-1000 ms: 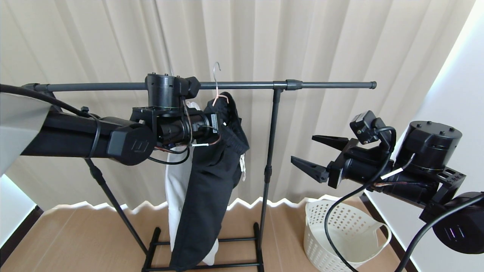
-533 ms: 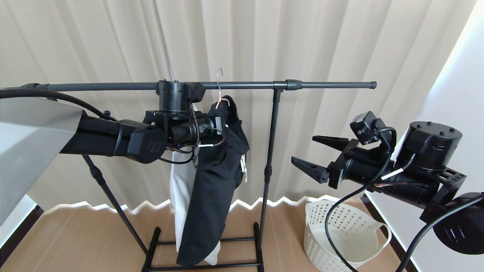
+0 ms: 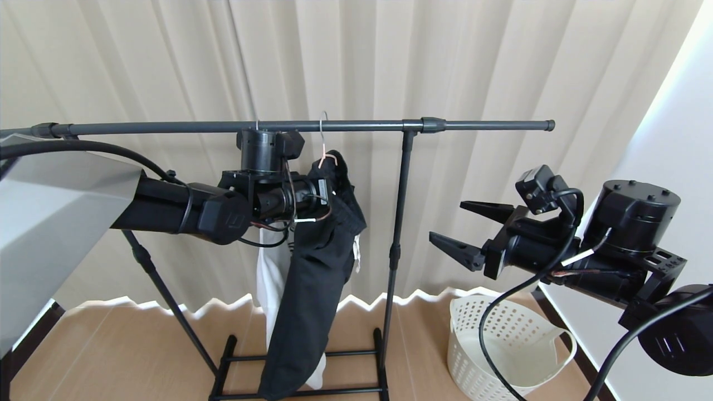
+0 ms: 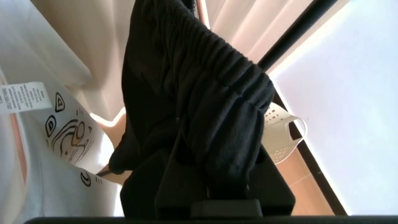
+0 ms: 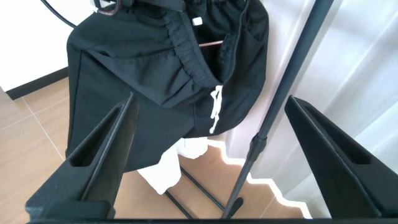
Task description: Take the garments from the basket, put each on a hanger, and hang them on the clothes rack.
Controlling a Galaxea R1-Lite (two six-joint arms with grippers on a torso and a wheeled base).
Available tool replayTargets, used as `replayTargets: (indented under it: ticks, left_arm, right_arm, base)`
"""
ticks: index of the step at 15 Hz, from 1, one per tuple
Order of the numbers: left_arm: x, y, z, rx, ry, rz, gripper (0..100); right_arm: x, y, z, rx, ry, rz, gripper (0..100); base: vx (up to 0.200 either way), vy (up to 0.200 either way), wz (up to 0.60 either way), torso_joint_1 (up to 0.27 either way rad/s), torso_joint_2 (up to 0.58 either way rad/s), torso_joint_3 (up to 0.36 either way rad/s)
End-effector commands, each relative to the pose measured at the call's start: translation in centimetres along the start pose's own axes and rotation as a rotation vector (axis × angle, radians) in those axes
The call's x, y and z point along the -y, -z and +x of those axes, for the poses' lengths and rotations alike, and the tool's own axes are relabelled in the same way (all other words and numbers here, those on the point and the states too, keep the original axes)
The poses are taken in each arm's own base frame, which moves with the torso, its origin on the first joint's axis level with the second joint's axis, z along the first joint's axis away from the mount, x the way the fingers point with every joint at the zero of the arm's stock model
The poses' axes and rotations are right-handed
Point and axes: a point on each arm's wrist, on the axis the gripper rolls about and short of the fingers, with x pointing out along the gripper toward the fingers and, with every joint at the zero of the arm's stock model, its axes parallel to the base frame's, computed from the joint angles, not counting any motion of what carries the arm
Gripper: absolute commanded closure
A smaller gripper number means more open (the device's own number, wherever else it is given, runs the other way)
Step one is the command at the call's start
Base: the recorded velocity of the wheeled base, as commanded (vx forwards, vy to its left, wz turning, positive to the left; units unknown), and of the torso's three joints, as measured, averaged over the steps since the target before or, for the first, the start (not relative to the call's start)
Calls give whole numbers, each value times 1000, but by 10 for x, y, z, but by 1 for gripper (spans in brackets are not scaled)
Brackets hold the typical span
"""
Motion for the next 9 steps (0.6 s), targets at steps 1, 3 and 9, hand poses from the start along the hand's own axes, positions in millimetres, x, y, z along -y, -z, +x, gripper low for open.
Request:
replayTargets:
  ticks: [1,3,9]
  left_arm:
    - [-1,3,3,-8,-2,-1,100]
    - [0,3,3,-9,-1,0,100]
    - [-2,6,4,-16,-9,-1,100]
  right_arm:
    - [0,1,1,-2,-1,1,0]
    - [0,0,1,-1,-1,0,0]
    - [0,1,1,-3,-3,1,0]
  base:
    - [0,0,0,0,0,0]
    - [0,0,0,0,0,0]
    - [0,0,0,0,0,0]
